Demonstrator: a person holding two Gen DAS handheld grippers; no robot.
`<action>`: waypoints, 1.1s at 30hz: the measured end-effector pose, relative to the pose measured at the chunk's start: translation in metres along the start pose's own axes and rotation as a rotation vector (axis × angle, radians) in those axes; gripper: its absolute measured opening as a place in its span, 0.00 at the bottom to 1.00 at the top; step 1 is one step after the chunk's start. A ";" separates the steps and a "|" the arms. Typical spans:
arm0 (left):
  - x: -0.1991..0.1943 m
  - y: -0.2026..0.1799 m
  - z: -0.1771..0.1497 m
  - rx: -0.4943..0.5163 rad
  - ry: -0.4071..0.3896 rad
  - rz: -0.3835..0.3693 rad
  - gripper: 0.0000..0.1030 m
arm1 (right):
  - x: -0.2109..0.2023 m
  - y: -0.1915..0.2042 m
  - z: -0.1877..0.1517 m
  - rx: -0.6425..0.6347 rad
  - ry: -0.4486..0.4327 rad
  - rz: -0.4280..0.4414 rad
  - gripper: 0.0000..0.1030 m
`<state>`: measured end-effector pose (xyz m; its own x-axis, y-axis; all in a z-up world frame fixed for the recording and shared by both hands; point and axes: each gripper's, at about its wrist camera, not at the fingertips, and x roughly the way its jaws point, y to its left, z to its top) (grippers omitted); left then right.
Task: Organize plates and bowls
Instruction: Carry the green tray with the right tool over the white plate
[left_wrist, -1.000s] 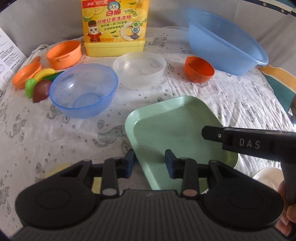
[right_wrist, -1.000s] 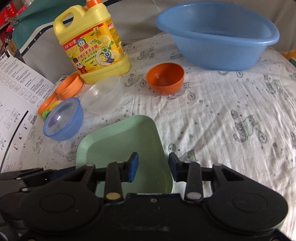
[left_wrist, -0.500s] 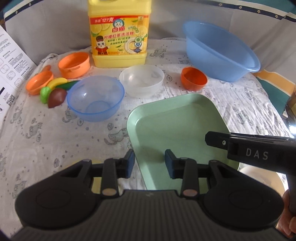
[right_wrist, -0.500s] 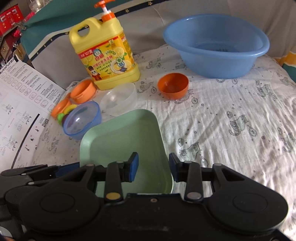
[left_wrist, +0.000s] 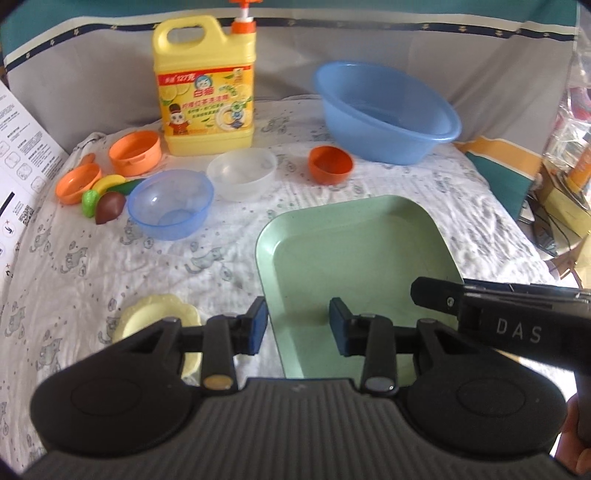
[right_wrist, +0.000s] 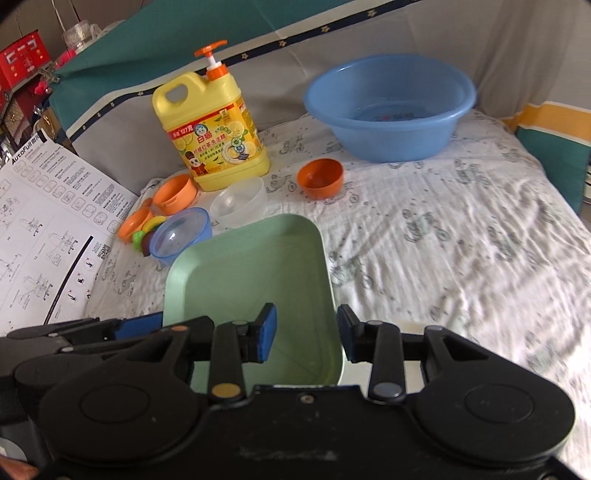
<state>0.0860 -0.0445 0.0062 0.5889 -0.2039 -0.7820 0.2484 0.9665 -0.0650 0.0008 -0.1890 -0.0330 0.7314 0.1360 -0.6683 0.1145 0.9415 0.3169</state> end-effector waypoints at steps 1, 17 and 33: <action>-0.003 -0.004 -0.002 0.007 -0.002 -0.002 0.34 | -0.005 -0.002 -0.003 0.004 -0.001 -0.004 0.35; -0.020 -0.064 -0.043 0.136 0.000 -0.061 0.36 | -0.057 -0.045 -0.054 0.065 -0.022 -0.068 0.35; 0.001 -0.092 -0.062 0.225 0.047 -0.064 0.37 | -0.052 -0.073 -0.077 0.104 0.013 -0.085 0.35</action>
<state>0.0163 -0.1245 -0.0268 0.5313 -0.2506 -0.8093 0.4522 0.8917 0.0207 -0.0974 -0.2409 -0.0727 0.7075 0.0617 -0.7040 0.2450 0.9130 0.3262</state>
